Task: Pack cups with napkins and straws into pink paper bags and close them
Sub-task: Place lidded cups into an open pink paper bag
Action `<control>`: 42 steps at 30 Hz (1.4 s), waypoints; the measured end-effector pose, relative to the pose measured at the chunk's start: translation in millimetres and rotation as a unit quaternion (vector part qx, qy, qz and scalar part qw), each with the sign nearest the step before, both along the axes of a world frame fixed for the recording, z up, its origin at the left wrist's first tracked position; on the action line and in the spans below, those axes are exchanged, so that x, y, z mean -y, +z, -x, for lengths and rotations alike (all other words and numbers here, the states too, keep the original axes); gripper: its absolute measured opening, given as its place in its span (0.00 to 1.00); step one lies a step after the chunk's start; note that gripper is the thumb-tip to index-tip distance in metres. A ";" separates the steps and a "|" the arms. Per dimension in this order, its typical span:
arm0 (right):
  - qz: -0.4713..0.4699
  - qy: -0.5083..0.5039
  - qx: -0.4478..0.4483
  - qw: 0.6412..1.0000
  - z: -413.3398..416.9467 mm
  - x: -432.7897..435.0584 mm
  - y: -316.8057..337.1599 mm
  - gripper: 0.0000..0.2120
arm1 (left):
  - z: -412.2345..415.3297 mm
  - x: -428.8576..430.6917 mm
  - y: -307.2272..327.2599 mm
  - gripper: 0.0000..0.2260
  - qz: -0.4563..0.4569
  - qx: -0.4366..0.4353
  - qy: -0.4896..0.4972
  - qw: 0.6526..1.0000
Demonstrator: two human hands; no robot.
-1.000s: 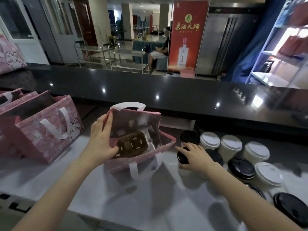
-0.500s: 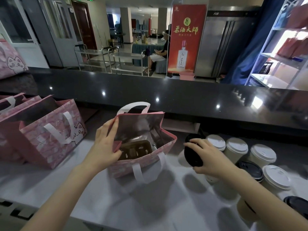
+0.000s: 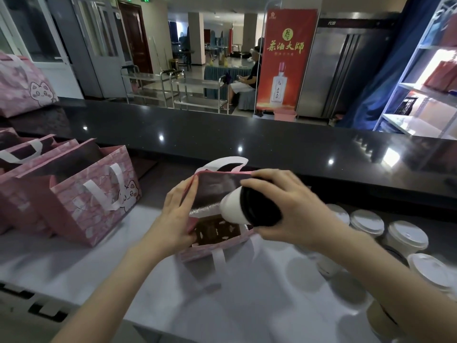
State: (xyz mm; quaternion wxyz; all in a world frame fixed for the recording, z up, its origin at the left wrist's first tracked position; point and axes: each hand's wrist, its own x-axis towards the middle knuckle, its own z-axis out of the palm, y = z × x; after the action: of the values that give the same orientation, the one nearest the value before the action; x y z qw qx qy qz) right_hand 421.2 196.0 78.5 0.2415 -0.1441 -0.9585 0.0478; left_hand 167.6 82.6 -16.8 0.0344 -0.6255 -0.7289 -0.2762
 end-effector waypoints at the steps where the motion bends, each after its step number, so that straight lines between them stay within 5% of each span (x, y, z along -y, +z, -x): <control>1: 0.006 0.002 0.015 1.000 11.9 1.0 -8.5 0.37 | -0.3 2.5 -0.2 0.55 -0.001 -0.005 -0.003 1.000; 7: 0.025 -0.008 0.132 0.991 71.2 -3.8 -61.2 0.39 | -2.3 18.9 2.9 0.57 0.015 -0.034 -0.002 0.999; 16: 0.063 0.025 0.191 0.979 126.0 3.1 -111.3 0.31 | -2.5 36.3 9.5 0.60 0.043 -0.041 -0.008 0.998; 26: -0.016 0.054 0.205 0.977 142.3 9.5 -126.9 0.29 | 15.3 39.1 15.6 0.66 0.080 -0.043 0.025 0.996; 33: 0.017 0.031 0.229 0.973 141.5 -3.8 -123.8 0.32 | 29.9 41.5 14.0 0.67 0.080 0.031 0.034 0.996; 42: 0.029 0.071 0.218 0.973 170.0 12.9 -124.4 0.34 | 31.0 40.5 10.0 0.68 0.079 0.024 0.021 0.996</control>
State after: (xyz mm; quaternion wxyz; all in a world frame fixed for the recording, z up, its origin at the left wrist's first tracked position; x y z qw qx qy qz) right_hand 251.2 183.0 -45.8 0.0182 -0.0892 -0.9941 0.0598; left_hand 136.6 42.1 -6.9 -0.0274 -0.6038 -0.7621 -0.2319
